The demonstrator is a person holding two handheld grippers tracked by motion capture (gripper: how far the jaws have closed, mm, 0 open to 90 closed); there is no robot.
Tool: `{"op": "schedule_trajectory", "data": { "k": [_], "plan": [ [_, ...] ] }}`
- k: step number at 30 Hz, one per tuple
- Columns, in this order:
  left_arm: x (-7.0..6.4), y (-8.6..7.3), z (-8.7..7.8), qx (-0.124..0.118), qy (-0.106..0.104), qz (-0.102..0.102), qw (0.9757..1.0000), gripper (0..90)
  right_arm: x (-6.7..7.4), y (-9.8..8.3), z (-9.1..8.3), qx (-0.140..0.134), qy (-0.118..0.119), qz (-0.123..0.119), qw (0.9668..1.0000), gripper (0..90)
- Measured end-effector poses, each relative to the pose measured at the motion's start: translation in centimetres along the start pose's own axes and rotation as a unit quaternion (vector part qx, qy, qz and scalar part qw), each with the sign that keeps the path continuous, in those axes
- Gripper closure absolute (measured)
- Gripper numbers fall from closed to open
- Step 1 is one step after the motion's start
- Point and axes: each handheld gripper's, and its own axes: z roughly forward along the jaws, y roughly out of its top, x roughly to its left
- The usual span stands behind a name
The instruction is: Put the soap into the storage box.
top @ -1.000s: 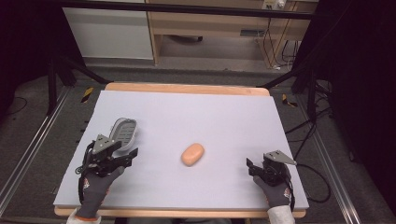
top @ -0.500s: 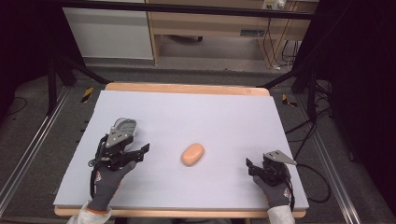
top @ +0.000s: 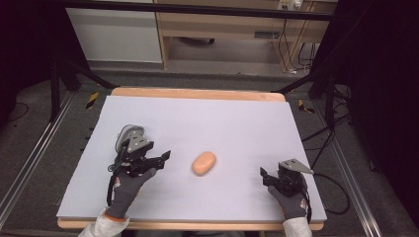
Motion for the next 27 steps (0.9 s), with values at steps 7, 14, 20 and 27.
{"op": "schedule_trajectory", "data": {
  "k": [7,14,20,27],
  "plan": [
    [-0.6,0.3,0.9,0.004,-0.005,0.005,1.0,28.5,0.0,0.0,0.0,0.0,0.0,-0.001,1.0,27.3],
    [-1.6,0.7,2.1,0.013,-0.013,0.011,0.9998,28.0,0.0,0.0,0.1,0.002,0.0,-0.002,1.0,27.3],
    [-2.6,1.0,3.1,0.019,-0.021,0.021,0.9994,27.7,0.0,0.0,0.1,0.005,-0.001,-0.004,1.0,27.3],
    [-3.6,1.3,4.1,0.032,-0.028,0.037,0.9984,27.4,0.0,0.0,0.1,0.005,0.003,-0.002,1.0,27.4]
  ]
}}
